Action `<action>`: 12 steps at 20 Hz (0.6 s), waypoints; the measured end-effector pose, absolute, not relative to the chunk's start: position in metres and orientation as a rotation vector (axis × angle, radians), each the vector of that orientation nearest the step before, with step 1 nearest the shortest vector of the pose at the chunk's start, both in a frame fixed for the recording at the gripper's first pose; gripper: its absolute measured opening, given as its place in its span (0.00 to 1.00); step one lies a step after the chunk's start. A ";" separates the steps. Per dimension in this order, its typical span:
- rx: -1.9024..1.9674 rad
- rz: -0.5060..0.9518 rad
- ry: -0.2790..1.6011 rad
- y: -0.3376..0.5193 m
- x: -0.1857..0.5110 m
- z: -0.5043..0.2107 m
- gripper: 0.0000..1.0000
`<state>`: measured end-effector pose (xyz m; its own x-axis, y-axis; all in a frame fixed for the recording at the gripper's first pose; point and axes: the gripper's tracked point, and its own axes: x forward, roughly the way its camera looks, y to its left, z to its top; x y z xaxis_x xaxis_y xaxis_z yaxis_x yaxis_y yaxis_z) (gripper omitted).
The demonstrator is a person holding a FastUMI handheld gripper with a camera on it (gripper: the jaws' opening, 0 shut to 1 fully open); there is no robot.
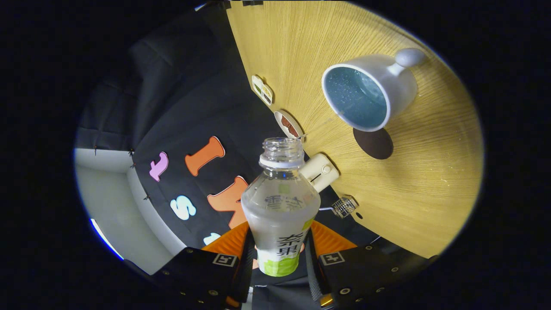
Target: Take the bottle from table, then pour the juice into the cup, finally place the bottle on the coaster
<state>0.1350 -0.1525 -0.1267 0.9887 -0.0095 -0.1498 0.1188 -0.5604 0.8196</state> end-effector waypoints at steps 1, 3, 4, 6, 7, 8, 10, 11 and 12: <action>2.074 -0.185 0.118 -0.142 0.136 -0.137 0.55; 1.913 -0.219 0.176 -0.137 0.132 -0.151 0.55; 1.849 -0.221 0.189 -0.138 0.131 -0.151 0.55; 1.731 -0.216 0.204 -0.138 0.130 -0.144 0.55; 1.667 -0.219 0.210 -0.141 0.130 -0.143 0.55; 1.595 -0.230 0.224 -0.144 0.131 -0.145 0.55; 1.434 -0.250 0.278 -0.143 0.131 -0.151 0.55; 1.349 -0.259 0.293 -0.145 0.129 -0.151 0.55; 1.264 -0.273 0.303 -0.148 0.128 -0.152 0.55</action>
